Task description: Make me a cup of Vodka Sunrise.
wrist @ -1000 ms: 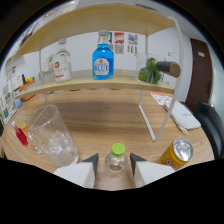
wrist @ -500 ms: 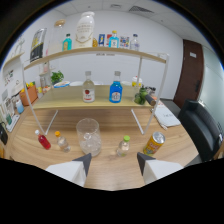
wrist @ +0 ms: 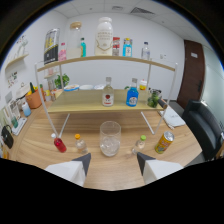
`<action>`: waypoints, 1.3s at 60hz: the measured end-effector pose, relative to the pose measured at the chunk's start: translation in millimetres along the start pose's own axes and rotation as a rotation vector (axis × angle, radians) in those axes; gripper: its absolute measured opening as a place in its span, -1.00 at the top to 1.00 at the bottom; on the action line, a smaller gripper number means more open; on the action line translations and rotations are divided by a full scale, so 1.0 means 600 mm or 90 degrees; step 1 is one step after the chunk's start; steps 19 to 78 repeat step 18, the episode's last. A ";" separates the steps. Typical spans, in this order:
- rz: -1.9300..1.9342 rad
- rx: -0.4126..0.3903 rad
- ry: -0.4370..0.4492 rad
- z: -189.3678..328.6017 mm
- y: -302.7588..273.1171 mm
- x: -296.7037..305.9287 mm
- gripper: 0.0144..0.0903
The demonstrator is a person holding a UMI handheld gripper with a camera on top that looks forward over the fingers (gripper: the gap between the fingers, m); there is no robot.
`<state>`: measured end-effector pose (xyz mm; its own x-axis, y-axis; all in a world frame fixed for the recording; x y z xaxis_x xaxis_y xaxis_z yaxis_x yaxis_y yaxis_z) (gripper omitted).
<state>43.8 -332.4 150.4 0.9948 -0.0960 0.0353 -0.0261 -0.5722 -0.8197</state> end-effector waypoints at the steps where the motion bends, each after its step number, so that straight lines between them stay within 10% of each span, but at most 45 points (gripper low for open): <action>1: -0.001 0.000 0.001 0.001 0.000 -0.001 -0.89; 78: -0.018 -0.006 -0.008 0.009 0.000 -0.011 -0.89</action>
